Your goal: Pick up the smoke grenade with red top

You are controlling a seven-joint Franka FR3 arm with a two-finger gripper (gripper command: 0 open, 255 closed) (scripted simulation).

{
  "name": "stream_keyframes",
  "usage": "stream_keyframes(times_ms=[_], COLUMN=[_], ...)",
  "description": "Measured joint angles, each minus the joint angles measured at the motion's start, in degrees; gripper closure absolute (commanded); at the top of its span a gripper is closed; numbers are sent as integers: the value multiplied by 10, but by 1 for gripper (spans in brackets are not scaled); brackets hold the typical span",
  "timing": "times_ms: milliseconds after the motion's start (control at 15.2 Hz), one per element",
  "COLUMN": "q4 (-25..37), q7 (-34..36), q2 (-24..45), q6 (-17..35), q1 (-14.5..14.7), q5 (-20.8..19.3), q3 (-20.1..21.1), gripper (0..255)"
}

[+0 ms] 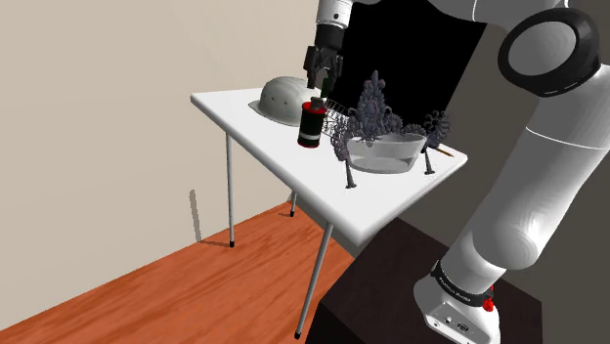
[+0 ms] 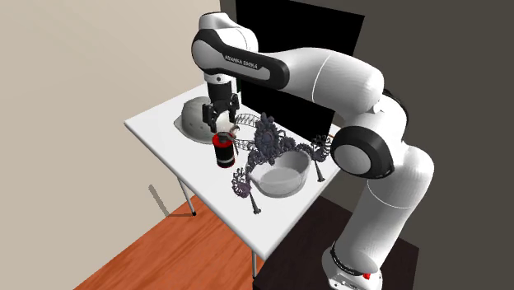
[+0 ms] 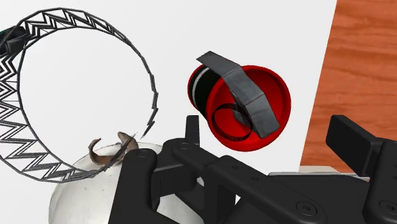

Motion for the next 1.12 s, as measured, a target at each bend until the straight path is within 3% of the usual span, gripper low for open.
stream_keyframes(times_ms=[462,528,1122], q4=[-54,-57,-57], q7=[-7,-7,-6], q2=[-3,-3,-3], q6=[46,49,51], q1=[1,1,2], q5=[1,1,1], q3=[0,1,1], gripper=[0,255,255])
